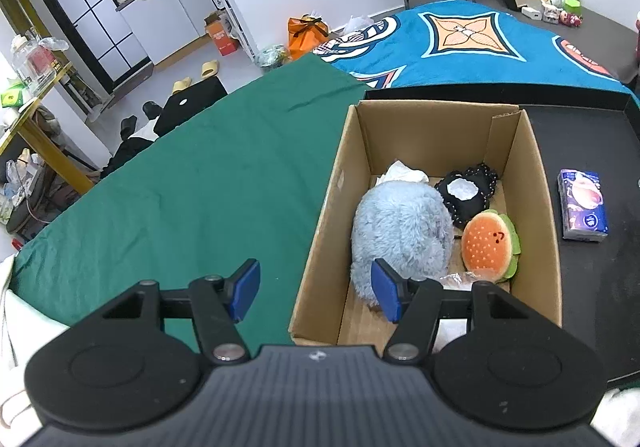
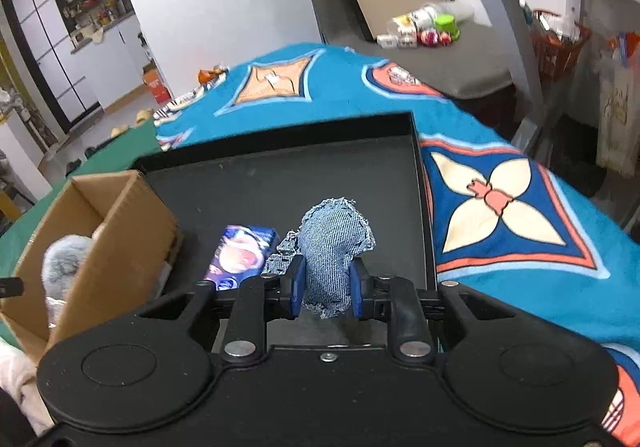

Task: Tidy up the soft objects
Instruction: 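Move the right tool to the grey-blue cloth plush and close on it, then carry the grey-blue cloth plush with the right tool into the box and release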

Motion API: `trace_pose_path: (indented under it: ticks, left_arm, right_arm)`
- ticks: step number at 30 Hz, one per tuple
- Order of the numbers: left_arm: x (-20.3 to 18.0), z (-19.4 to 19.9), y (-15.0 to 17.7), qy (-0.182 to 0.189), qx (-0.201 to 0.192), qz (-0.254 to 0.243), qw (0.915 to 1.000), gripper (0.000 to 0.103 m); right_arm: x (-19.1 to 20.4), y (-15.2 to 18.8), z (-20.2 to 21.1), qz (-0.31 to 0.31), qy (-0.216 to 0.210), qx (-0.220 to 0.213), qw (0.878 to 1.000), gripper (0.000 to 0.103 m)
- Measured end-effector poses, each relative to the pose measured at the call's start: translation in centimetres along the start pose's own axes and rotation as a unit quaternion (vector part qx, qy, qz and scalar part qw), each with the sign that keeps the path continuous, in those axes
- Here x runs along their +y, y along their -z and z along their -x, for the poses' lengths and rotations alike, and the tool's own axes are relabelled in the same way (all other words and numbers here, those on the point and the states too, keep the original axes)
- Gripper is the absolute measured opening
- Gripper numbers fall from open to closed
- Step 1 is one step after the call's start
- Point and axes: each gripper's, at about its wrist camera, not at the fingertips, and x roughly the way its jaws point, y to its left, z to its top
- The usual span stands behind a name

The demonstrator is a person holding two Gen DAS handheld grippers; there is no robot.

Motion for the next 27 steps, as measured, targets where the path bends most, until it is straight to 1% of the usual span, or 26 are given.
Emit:
trace_pose_path:
  ticks: [10,16,27]
  left_arm:
    - [0.9,0.8,0.3,0.013,-0.013,0.006,0.9998,0.06]
    - [1.8,0.8,0.5,0.02,-0.017,0.022,0.9994,0.06]
    - [3.5,0.9,1.4,0.043,-0.031,0.04,0.9978,0.06]
  right_arm:
    - [0.9,0.6,3.0,-0.007,-0.006,-0.017,1.0,0.023]
    - [1.9,0.5,4.4,-0.005,-0.014,-0.027,1.0,0.023]
    - [5.1,-0.1,6.0,0.006,-0.036,-0.04,0.999,0.023]
